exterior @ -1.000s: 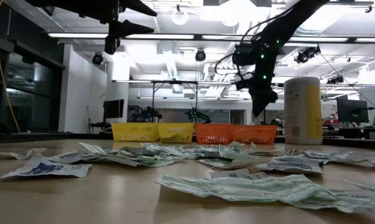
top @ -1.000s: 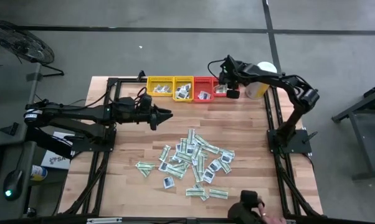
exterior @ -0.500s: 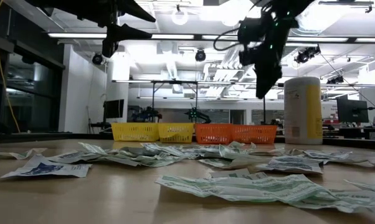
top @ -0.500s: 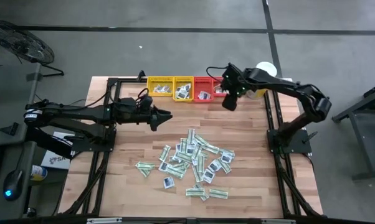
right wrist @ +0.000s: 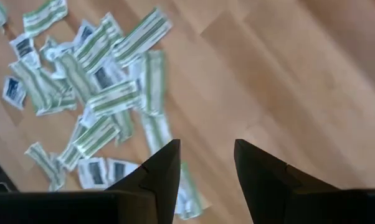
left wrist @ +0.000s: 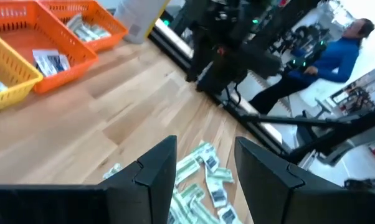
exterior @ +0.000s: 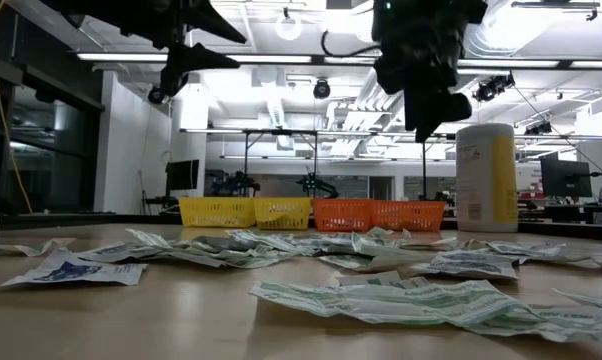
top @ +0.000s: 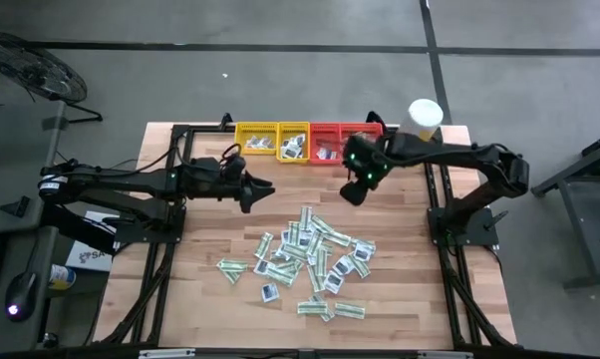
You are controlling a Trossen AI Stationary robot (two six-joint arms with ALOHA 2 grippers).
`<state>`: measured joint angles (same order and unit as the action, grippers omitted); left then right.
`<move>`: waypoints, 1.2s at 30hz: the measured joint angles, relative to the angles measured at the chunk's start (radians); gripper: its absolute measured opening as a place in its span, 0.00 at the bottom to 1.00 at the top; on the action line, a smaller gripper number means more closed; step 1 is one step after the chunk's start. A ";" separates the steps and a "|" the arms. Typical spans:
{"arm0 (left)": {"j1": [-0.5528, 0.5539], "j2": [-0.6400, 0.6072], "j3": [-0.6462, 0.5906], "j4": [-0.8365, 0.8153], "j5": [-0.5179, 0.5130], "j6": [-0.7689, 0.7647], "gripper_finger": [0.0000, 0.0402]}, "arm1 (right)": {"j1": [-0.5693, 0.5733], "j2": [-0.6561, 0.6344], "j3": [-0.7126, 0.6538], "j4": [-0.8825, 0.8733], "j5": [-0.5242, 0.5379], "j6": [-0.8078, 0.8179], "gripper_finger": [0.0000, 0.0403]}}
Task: Pick & Place First Aid Supplies
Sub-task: Put the green pad into the right orange bin
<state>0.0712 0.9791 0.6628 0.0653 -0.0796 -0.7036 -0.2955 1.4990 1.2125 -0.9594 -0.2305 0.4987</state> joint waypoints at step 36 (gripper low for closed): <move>0.000 0.000 0.000 -0.144 0.124 0.019 0.40 | 0.501 -0.067 -0.591 0.752 0.365 1.092 0.36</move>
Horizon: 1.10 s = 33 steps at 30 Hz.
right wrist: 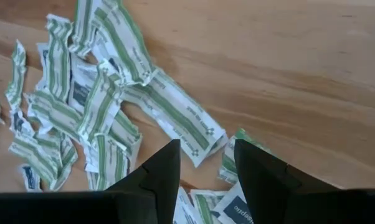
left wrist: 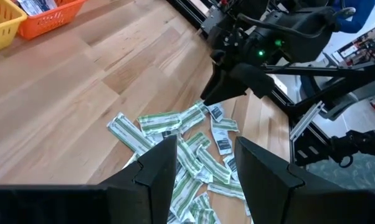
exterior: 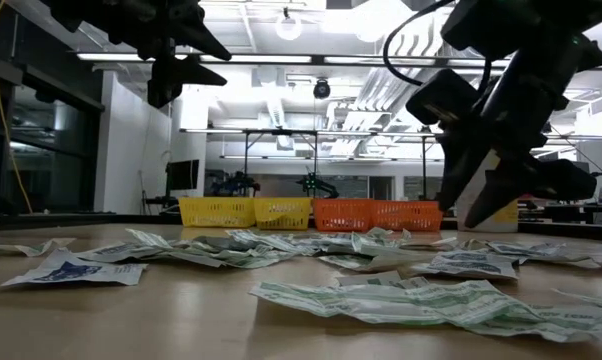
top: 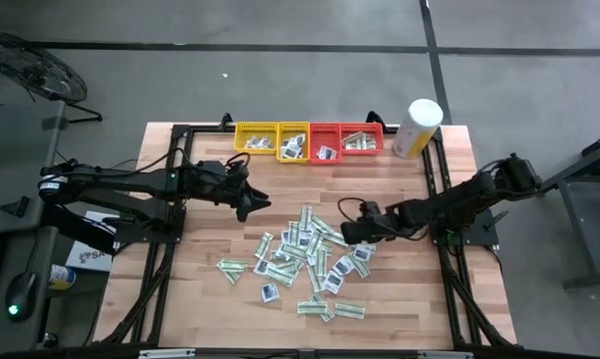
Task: Pick & Place First Aid Supplies
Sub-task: Put the green pad into the right orange bin
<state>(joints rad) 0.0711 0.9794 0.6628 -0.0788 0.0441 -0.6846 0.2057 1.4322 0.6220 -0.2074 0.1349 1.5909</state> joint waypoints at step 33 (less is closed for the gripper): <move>0.000 0.000 0.000 -0.016 0.002 0.004 0.40 | 0.050 0.135 0.002 0.166 0.061 0.087 0.36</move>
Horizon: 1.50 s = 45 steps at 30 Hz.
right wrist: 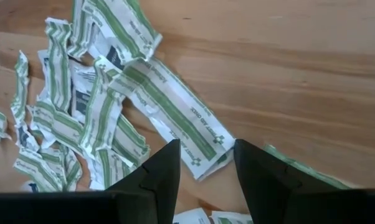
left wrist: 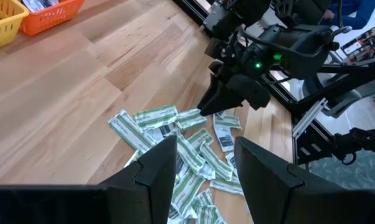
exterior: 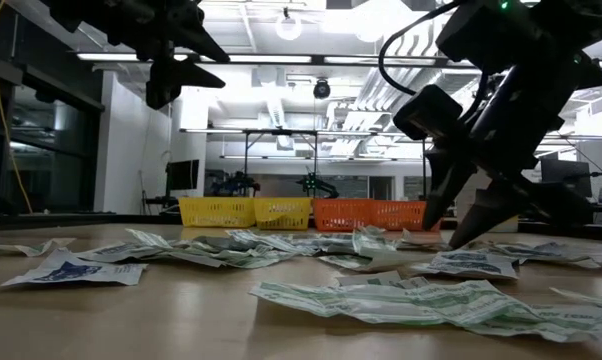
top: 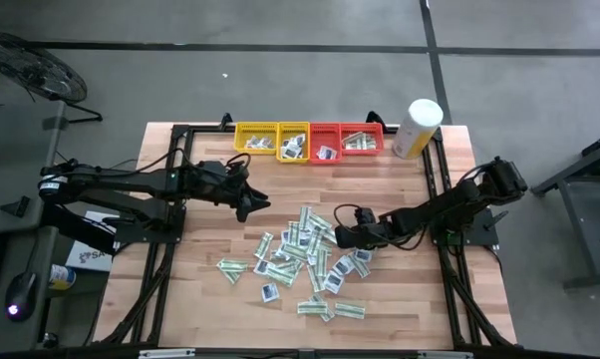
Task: Pick & Place First Aid Supplies
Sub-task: Put the green pad into the right orange bin
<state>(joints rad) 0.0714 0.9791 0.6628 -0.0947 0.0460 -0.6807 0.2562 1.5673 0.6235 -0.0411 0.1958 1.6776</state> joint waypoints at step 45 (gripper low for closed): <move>0.000 0.000 0.000 -0.006 0.000 -0.001 0.40 | 0.006 -0.001 0.000 0.081 -0.026 -0.018 0.36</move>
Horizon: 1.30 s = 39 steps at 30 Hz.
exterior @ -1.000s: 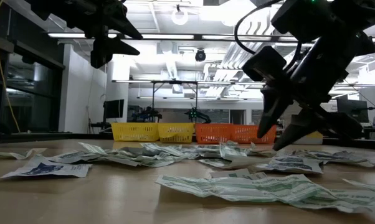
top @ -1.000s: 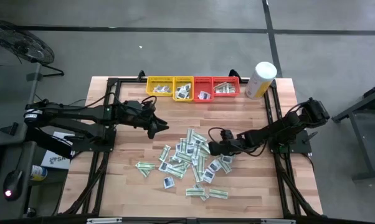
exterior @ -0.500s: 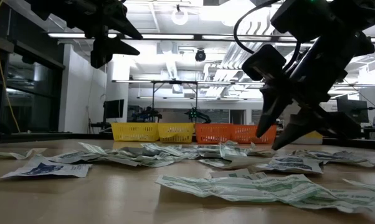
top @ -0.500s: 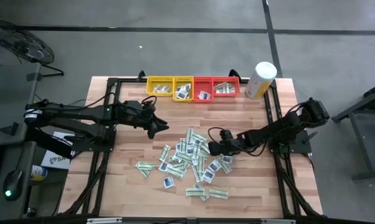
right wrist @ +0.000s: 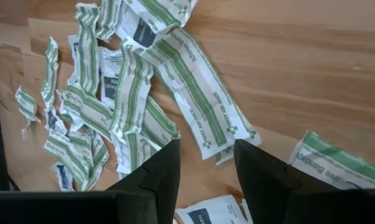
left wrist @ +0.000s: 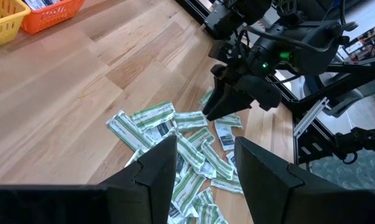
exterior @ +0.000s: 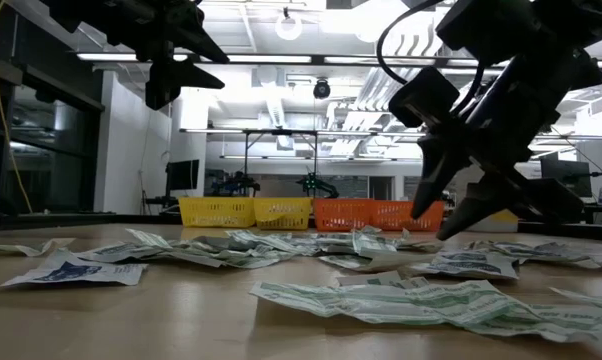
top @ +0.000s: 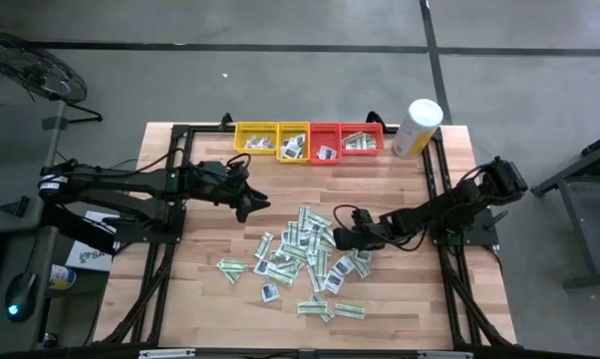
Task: Pick & Place First Aid Supplies
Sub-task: Put the green pad into the right orange bin
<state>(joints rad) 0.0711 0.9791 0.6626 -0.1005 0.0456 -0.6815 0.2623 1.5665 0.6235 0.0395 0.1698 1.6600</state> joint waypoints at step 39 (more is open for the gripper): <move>0.000 0.000 0.000 -0.011 -0.001 0.004 0.40 | 0.011 0.107 0.002 0.074 0.112 0.066 0.28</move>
<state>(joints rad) 0.0715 0.9794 0.6626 -0.1116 0.0448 -0.6773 0.2728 1.6733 0.6254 0.1134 0.2820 1.7256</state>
